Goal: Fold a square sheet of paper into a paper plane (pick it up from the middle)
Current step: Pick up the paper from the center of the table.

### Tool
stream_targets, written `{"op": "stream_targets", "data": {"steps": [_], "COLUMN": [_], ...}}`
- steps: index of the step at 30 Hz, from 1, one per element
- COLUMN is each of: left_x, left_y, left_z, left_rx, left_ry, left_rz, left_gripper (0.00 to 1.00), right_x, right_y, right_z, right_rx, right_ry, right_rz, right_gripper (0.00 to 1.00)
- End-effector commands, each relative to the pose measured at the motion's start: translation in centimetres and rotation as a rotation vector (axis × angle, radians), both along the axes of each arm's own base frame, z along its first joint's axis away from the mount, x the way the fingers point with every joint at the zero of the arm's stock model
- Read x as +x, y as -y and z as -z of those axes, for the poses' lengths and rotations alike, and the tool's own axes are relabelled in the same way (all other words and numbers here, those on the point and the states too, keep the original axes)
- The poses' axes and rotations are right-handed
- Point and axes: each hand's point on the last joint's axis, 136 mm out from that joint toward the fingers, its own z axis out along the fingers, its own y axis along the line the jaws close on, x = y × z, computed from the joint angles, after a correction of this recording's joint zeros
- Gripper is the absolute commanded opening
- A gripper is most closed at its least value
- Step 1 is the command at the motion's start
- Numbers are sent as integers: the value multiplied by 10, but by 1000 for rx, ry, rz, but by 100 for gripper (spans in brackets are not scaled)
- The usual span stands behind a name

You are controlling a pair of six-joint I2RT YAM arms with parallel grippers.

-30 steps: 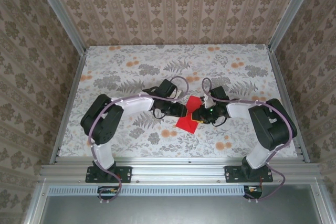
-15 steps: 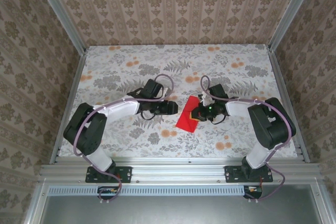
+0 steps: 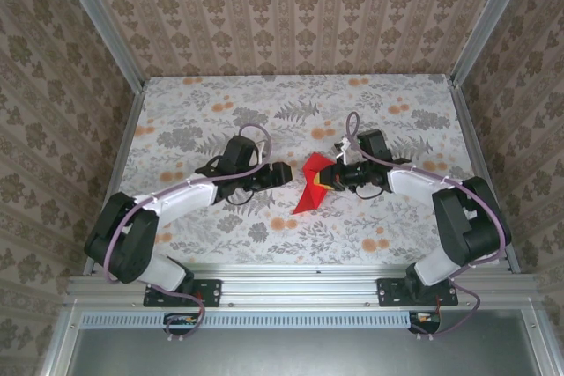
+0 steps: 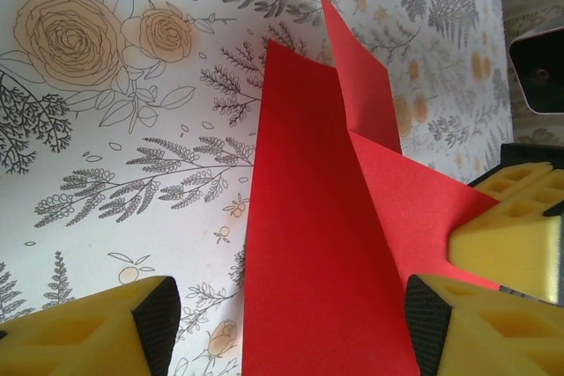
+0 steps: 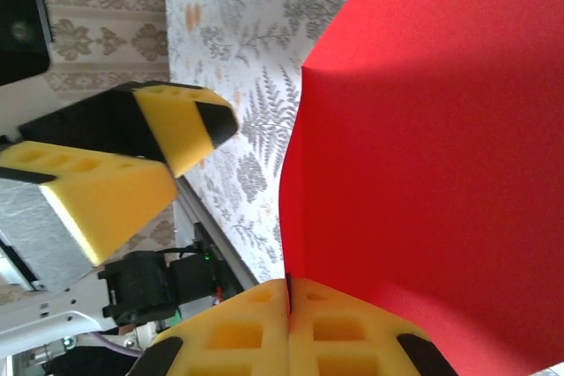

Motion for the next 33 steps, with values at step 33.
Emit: {"op": "stream_targets", "data": {"steps": [33], "left_x": [25], "left_y": [77], "left_z": [-69], "left_rx": [-429], "left_ry": [-16], "left_rz": [-27], "left_gripper": [63], "right_x": [9], "right_y": [-9], "right_z": [-54], "right_rx": [196], "right_ry": [69], "right_rz": [9], "right_gripper": [1]}}
